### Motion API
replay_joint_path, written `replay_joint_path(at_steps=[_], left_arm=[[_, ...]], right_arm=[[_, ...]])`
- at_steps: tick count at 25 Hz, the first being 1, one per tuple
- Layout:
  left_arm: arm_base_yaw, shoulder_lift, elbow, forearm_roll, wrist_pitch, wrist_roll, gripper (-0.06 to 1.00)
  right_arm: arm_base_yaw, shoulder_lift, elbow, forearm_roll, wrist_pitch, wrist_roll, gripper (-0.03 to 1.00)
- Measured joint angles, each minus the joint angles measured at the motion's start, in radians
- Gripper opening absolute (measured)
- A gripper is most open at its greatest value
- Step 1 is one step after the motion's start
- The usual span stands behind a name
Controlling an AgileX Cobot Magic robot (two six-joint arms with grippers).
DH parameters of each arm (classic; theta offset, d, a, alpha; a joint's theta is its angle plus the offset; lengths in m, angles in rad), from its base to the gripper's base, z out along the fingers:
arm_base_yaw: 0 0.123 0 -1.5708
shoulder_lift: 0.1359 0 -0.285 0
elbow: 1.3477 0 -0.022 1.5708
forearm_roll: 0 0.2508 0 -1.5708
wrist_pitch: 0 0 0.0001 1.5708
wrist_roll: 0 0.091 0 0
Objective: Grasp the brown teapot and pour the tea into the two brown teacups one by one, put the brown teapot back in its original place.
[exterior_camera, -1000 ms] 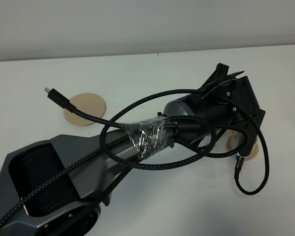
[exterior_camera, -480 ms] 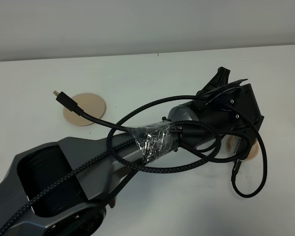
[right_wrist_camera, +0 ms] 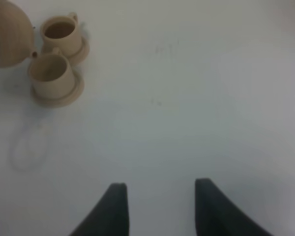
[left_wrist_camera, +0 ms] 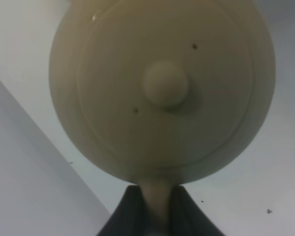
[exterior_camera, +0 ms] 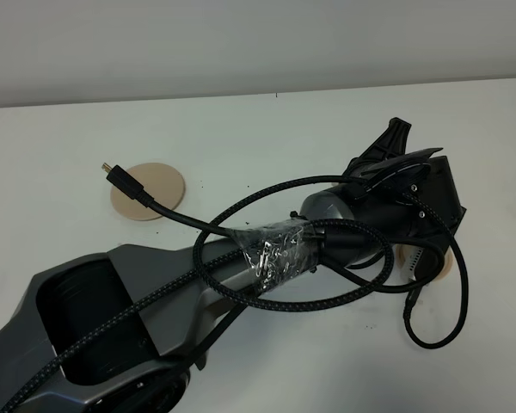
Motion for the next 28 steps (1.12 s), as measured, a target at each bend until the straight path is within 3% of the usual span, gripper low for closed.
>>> replay_joint_path(at_steps=[28], left_arm=[[-0.019,0.001,0.000,0.052,-0.015,-0.009,0.12]], right_arm=[[0.000,0.000,0.000,0.000,0.000,0.000,0.33]])
